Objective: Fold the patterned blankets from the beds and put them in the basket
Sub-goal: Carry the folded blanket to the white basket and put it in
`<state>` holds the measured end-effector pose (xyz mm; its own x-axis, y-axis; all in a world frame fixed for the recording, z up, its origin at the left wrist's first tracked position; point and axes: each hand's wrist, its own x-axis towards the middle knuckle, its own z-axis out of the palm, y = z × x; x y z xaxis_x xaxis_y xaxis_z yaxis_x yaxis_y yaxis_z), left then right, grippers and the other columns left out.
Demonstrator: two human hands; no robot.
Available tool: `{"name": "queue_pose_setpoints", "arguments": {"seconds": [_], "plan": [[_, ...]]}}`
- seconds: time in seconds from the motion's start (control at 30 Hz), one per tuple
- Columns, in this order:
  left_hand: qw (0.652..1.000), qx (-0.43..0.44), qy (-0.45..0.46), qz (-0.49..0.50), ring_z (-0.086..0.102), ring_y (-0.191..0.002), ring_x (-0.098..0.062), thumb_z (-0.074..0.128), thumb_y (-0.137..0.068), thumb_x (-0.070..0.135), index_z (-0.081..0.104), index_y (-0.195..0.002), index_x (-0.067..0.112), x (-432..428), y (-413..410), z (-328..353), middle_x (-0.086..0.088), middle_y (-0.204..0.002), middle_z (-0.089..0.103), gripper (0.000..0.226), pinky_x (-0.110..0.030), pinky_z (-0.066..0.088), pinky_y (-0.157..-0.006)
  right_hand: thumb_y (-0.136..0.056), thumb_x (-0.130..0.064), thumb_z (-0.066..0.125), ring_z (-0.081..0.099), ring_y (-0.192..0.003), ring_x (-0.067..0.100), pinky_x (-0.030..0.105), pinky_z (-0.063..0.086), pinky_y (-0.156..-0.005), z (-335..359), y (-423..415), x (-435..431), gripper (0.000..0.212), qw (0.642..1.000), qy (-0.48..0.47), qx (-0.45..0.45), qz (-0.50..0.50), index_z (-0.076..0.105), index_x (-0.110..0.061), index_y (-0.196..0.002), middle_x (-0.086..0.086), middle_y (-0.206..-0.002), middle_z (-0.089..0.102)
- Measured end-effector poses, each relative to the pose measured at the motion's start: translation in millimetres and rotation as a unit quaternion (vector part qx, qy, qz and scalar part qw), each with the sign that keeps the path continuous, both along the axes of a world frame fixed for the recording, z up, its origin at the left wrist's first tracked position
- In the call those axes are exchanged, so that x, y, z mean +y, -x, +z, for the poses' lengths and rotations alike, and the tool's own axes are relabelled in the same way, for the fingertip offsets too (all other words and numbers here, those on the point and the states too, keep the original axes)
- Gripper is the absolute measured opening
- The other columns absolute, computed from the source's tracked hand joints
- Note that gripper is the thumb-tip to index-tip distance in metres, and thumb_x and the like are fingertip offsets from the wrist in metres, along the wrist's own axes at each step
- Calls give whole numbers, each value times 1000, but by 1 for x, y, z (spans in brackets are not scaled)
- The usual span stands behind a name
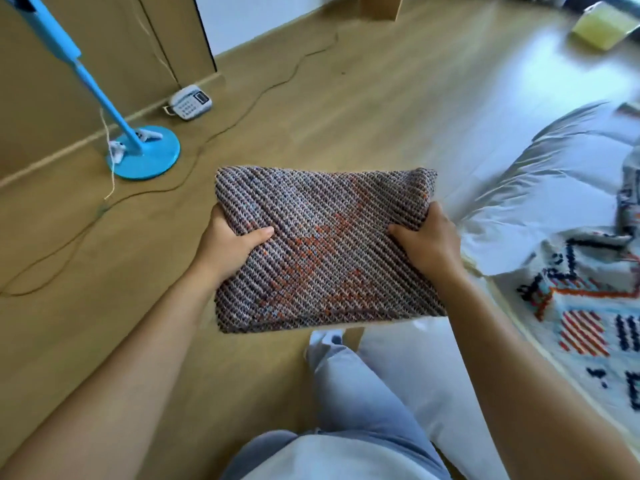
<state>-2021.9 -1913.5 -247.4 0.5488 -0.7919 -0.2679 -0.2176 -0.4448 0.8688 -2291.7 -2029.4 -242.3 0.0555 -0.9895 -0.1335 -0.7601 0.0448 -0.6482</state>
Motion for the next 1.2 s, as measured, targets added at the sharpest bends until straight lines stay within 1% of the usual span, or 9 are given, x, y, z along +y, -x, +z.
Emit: {"name": "queue_pose_setpoints", "arguments": {"seconds": [0.1,0.17,0.33,0.53,0.63,0.7,0.77,0.97,1.2], "plan": [[999,9,9,-41,57,-105,-21,79,-69,25,43,-126,15,-84,7,2,-3,-118,59,68,-39,42,-98,-74,-34,72,60,-95,29,29,40,-74,1,13,-58,47,998,19,-12,-51,50,-13,-110,9,-106,65],[998,11,8,-65,57,-105,-22,79,-70,24,43,-125,14,-136,14,3,-3,-118,59,67,-41,43,-98,-74,-34,72,60,-96,30,30,38,-74,5,22,-96,47,996,27,-7,-81,50,-13,-110,11,-106,65],[993,20,7,-115,56,-101,-20,77,-72,26,41,-126,17,-261,28,11,0,-115,58,66,-34,42,-91,-73,-33,73,61,-97,31,33,44,-78,11,44,-195,47,993,30,-1,-115,53,-13,-110,11,-106,66],[984,27,22,-173,57,-102,-20,76,-73,22,42,-125,16,-405,47,16,0,-113,59,63,-35,43,-93,-72,-33,73,61,-98,30,31,42,-79,16,65,-306,49,984,49,-6,-169,52,-16,-113,9,-108,66],[976,29,27,-213,57,-101,-19,76,-73,22,43,-125,16,-483,55,13,0,-112,59,62,-33,43,-90,-72,-35,74,60,-99,28,28,40,-78,12,74,-363,52,976,44,-18,-212,50,-14,-114,8,-110,65],[970,30,28,-239,57,-100,-19,76,-73,24,42,-126,17,-536,58,11,0,-112,59,62,-33,43,-89,-72,-35,73,60,-98,28,28,40,-76,10,78,-401,49,969,41,-28,-240,51,-14,-109,7,-108,65],[963,34,25,-267,57,-100,-20,76,-73,26,41,-125,18,-591,63,12,0,-113,59,63,-36,44,-91,-72,-36,73,60,-97,28,28,40,-75,10,82,-440,46,961,35,-33,-272,51,-14,-107,7,-107,65],[940,18,23,-340,57,-105,-23,75,-73,31,40,-128,21,-740,86,20,0,-116,57,66,-45,44,-96,-71,-36,73,60,-98,29,31,43,-77,13,96,-546,52,933,23,-31,-357,51,-10,-111,10,-109,64],[921,23,28,-389,56,-104,-21,76,-73,27,40,-128,18,-890,150,14,0,-115,57,67,-42,44,-97,-72,-36,72,60,-97,29,30,42,-76,9,148,-663,49,911,29,-39,-409,50,-11,-109,9,-108,64]]}}
